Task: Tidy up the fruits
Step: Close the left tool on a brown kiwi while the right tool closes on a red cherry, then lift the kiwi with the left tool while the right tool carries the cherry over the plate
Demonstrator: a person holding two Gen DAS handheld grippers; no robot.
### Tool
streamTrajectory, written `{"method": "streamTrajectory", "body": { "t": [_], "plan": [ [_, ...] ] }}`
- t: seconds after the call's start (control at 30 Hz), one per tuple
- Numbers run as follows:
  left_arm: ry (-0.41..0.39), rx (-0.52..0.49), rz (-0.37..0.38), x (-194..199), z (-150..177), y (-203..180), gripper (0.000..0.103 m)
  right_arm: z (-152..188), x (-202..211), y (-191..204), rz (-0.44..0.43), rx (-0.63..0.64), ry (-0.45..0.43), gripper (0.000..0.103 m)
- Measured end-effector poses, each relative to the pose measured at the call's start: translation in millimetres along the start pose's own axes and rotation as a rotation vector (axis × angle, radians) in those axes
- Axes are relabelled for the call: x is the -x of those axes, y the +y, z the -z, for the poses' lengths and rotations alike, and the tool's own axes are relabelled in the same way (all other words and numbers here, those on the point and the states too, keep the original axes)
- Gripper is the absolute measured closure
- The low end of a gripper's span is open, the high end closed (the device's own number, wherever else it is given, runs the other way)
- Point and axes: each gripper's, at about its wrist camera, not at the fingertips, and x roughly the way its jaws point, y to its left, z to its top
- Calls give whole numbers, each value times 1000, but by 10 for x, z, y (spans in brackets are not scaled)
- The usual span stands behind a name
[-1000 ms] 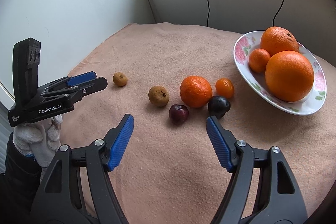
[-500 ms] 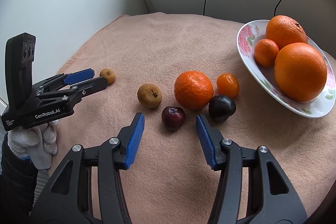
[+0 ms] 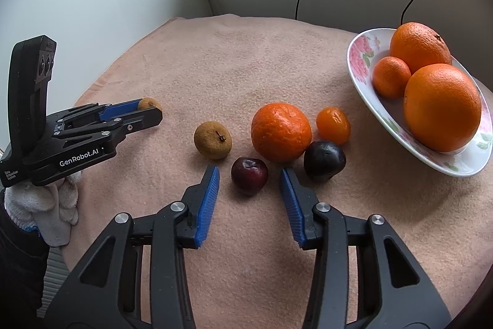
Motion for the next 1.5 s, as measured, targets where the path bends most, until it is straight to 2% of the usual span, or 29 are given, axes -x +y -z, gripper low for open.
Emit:
{"method": "streamTrajectory", "body": {
  "t": [0.07, 0.23, 0.8, 1.13, 1.5],
  "plan": [
    [-1, 0, 0, -1, 0, -3, 76, 2, 3, -5, 2, -2, 0, 72],
    [-5, 6, 4, 3, -4, -9, 78, 5, 7, -14, -5, 1, 0, 77],
    [-50, 36, 29, 174, -8, -9, 78, 65, 232, -48, -16, -7, -44, 77],
    [-82, 8, 62, 249, -105, -248, 78, 86, 541, -194, 2, -23, -104, 77],
    [-108, -28, 122, 265, -242, -582, 78, 107, 813, -539, 41, -72, -152, 77]
  ]
}}
